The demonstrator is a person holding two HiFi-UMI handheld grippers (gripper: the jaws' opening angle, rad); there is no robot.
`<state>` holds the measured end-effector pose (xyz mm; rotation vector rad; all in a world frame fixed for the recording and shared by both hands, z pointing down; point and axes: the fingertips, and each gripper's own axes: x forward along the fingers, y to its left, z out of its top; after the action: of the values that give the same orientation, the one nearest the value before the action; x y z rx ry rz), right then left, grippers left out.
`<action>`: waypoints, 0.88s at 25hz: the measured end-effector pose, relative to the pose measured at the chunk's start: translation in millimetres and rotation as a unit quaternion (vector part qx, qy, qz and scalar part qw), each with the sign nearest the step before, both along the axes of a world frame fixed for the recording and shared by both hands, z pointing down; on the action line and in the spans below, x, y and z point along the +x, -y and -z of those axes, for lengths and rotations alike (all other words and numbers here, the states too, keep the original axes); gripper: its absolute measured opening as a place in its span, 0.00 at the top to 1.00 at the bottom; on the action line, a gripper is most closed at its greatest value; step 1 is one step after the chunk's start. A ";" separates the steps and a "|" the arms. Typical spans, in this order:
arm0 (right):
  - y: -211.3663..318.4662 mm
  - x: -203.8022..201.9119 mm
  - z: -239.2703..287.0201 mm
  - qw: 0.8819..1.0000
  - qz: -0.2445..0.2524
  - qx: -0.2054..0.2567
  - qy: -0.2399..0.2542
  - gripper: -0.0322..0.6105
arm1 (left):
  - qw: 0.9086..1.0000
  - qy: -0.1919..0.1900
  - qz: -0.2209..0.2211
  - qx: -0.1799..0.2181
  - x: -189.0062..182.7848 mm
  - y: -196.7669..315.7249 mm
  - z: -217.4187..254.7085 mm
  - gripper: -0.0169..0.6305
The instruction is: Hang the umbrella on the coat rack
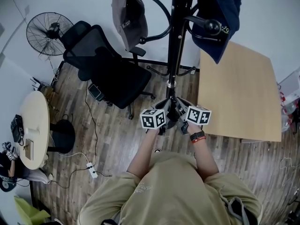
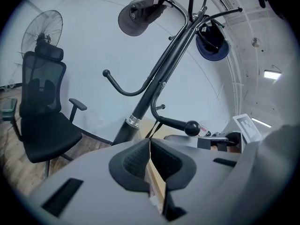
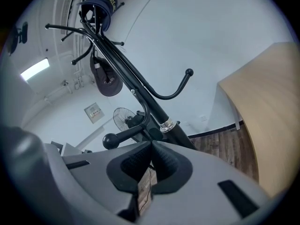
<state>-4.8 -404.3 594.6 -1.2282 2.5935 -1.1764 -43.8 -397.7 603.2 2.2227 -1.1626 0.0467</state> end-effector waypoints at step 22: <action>-45.5 29.0 30.8 0.994 -0.037 0.072 -0.078 0.93 | 0.995 0.018 0.065 0.068 -28.9 -42.3 44.8 0.94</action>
<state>24.1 -358.7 563.8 -1.4242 2.6599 -0.8971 -72.7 -355.4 558.4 2.2657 -1.3652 -0.0484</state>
